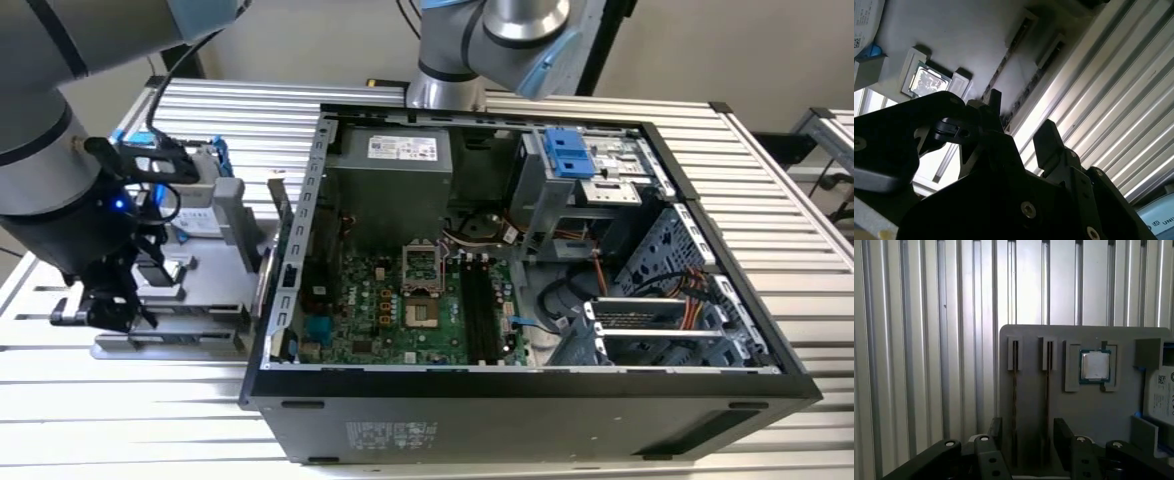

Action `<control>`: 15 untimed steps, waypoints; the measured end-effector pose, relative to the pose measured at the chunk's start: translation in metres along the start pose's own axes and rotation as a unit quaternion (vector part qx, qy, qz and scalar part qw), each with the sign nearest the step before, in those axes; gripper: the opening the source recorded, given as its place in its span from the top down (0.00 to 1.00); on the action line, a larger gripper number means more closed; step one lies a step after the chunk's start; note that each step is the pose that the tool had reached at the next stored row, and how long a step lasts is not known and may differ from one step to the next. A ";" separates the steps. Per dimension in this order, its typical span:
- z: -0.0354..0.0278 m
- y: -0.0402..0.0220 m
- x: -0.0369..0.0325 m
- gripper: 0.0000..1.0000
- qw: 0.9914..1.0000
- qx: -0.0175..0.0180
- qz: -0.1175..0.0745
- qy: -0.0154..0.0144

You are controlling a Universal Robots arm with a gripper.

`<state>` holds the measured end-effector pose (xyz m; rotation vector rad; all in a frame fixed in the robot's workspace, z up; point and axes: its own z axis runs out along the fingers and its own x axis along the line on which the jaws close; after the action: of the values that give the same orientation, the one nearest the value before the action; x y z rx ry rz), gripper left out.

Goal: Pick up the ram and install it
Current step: 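Pick up the ram and move it above insertion slot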

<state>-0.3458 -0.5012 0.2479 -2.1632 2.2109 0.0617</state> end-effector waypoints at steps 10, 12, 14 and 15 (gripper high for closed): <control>0.0181 0.0000 0.0038 0.00 1.000 0.000 0.000 0.000; 0.0217 0.0000 0.0048 0.00 1.000 0.000 0.000 0.000; 0.0349 0.0000 0.0074 0.00 1.000 0.000 0.000 0.000; 0.0375 0.0000 0.0076 0.00 1.000 0.000 0.000 0.000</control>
<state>-0.3457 -0.5065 0.2100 -2.1635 2.2109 0.0623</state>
